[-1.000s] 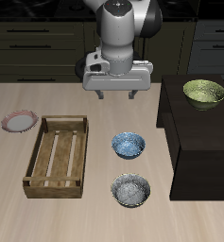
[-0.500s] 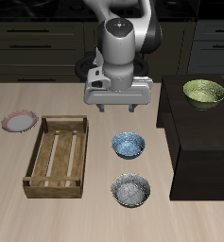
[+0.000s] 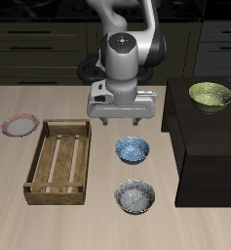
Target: Place the blue bowl in the wooden tray
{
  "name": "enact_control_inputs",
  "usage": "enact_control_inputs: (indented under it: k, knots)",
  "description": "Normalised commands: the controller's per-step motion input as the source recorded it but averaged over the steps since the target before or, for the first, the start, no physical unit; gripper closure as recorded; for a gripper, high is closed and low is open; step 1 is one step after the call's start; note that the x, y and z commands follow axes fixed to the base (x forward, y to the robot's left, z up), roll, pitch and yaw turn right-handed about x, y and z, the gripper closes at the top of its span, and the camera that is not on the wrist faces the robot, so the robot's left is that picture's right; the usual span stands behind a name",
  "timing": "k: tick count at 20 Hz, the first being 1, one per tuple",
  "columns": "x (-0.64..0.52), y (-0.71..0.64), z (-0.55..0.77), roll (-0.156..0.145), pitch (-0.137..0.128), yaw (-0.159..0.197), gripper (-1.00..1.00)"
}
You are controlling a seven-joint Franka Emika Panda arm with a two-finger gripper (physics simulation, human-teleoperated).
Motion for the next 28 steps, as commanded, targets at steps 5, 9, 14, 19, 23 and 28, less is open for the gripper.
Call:
enact_control_inputs:
  k: [5, 9, 14, 19, 23, 28]
  knots:
    - [0.09, -0.02, -0.24, -0.003, 0.023, -0.017, -1.00]
    - [0.04, 0.06, -0.25, 0.007, 0.033, -0.008, -1.00]
    - [0.00, 0.09, -0.22, 0.016, 0.006, 0.005, -1.00]
    - [0.02, -0.03, -0.16, -0.015, -0.003, -0.019, -1.00]
    - [-0.02, -0.02, -0.20, 0.003, 0.023, -0.009, -1.00]
    - [0.00, 0.00, -0.16, 0.001, 0.029, 0.000, -1.00]
